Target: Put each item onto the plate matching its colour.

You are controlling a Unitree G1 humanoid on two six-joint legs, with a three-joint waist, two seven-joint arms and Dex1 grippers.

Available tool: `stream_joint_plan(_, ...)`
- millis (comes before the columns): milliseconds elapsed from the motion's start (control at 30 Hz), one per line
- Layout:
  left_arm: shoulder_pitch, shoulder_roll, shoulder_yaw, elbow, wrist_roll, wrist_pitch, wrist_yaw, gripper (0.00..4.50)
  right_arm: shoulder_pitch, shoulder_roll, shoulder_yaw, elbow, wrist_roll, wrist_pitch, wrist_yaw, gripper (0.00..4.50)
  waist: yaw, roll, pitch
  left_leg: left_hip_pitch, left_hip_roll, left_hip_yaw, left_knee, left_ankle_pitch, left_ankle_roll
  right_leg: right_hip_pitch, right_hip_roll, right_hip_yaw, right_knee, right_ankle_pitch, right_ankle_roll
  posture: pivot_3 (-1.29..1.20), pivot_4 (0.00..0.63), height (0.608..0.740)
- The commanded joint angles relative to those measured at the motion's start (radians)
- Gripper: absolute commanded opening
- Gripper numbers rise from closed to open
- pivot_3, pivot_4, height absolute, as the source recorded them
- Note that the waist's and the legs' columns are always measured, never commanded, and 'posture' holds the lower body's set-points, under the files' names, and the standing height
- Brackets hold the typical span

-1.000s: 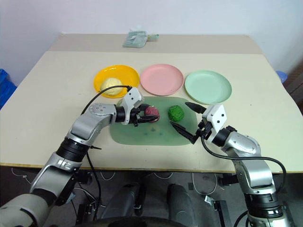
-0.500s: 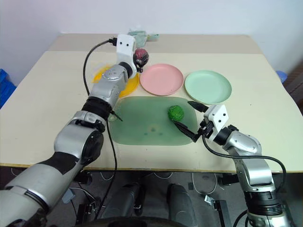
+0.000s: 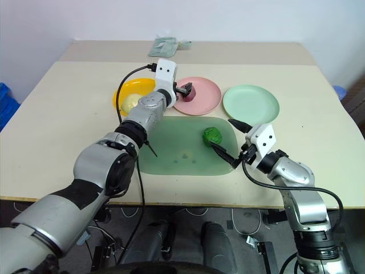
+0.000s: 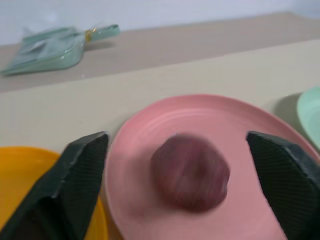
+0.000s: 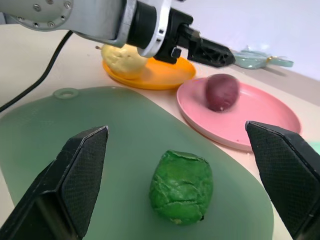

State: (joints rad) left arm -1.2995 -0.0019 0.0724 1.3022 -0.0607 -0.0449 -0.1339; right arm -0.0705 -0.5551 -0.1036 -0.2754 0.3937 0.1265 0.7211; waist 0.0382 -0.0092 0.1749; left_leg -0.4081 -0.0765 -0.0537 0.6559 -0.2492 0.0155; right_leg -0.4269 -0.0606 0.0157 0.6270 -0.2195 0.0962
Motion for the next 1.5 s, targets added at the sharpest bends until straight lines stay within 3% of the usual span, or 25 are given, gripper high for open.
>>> stream_joint_plan(33,0.018,0.04,0.003,-0.088,0.003,-0.09,-0.101,4.47,-0.021,0.02,0.006,-0.029,-0.02,-0.009,-0.027,4.5,-0.003,0.0,0.0,0.0,0.0,0.0,0.0,0.0,0.0,0.0,0.0,0.0,0.0,0.0,0.0,0.0,0.15,0.74)
stream_joint_plan(133,0.131,0.092,0.006,-0.246,-0.048,-0.076,-0.302,4.47,-0.035,0.034,0.035,-0.021,-0.046,0.005,-0.041,4.5,-0.011,0.001,0.0,0.001,0.0,0.001,-0.001,0.0,0.0,-0.001,0.0,0.001,0.001,0.0,0.0,0.0,0.15,0.74)
stream_joint_plan(233,0.394,0.195,-0.046,-0.651,-0.128,-0.009,-0.571,4.47,-0.058,0.047,0.07,-0.003,-0.079,0.02,-0.06,4.5,-0.04,0.002,-0.001,0.002,0.0,0.001,-0.004,0.0,-0.001,-0.001,0.0,0.003,0.001,0.0,-0.001,0.0,0.15,0.74)
stream_joint_plan(300,0.57,0.278,-0.063,-0.939,-0.222,0.127,-0.698,4.47,-0.077,0.055,0.091,0.002,-0.08,0.049,-0.061,4.5,-0.054,0.002,-0.001,0.002,0.001,0.002,-0.006,0.001,-0.001,-0.003,-0.001,0.006,0.002,-0.001,-0.002,0.0,0.15,0.74)
stream_joint_plan(433,0.793,0.441,-0.066,-1.275,-0.329,0.286,-0.839,4.47,-0.124,0.06,0.147,0.041,-0.106,0.105,-0.056,4.5,-0.049,0.002,-0.001,0.0,0.001,0.001,-0.006,0.001,-0.003,-0.006,-0.001,0.006,0.003,-0.001,-0.002,0.0,0.15,0.74)
stream_joint_plan(533,0.899,0.533,-0.046,-1.406,-0.365,0.332,-0.88,4.47,-0.178,0.085,0.202,0.116,-0.137,0.126,-0.048,4.5,-0.041,0.002,-0.001,0.001,0.001,0.0,-0.004,0.001,-0.003,-0.003,-0.001,0.005,0.002,-0.001,-0.003,0.0,0.15,0.74)
stream_joint_plan(800,0.988,0.603,-0.001,-1.528,-0.411,0.382,-0.859,4.47,-0.296,0.144,0.24,0.287,-0.188,0.146,-0.058,4.5,-0.028,0.002,-0.001,0.003,0.001,0.0,-0.005,0.001,-0.003,-0.002,-0.001,0.004,0.002,-0.001,-0.003,0.0,0.15,0.74)
stream_joint_plan(1067,1.029,0.622,0.024,-1.577,-0.43,0.394,-0.827,4.5,-0.343,0.143,0.223,0.4,-0.24,0.101,-0.075,0.6,-0.029,0.002,-0.002,0.003,0.001,0.0,-0.005,0.001,-0.003,-0.002,-0.001,0.004,0.002,-0.001,-0.003,0.0,0.15,0.74)
stream_joint_plan(1367,1.049,0.615,0.021,-1.589,-0.43,0.384,-0.799,4.5,-0.364,0.141,0.187,0.409,-0.206,0.111,-0.045,0.6,-0.028,0.002,-0.002,0.004,0.001,0.0,-0.005,0.001,-0.003,-0.001,-0.001,0.004,0.002,-0.001,-0.003,0.0,0.15,0.74)
stream_joint_plan(1500,1.054,0.609,0.013,-1.595,-0.43,0.379,-0.791,4.5,-0.361,0.127,0.179,0.354,-0.173,0.157,-0.008,1.92,-0.028,0.002,-0.002,0.004,0.001,0.0,-0.005,0.001,-0.003,-0.001,-0.001,0.004,0.002,-0.001,-0.003,0.0,0.15,0.74)
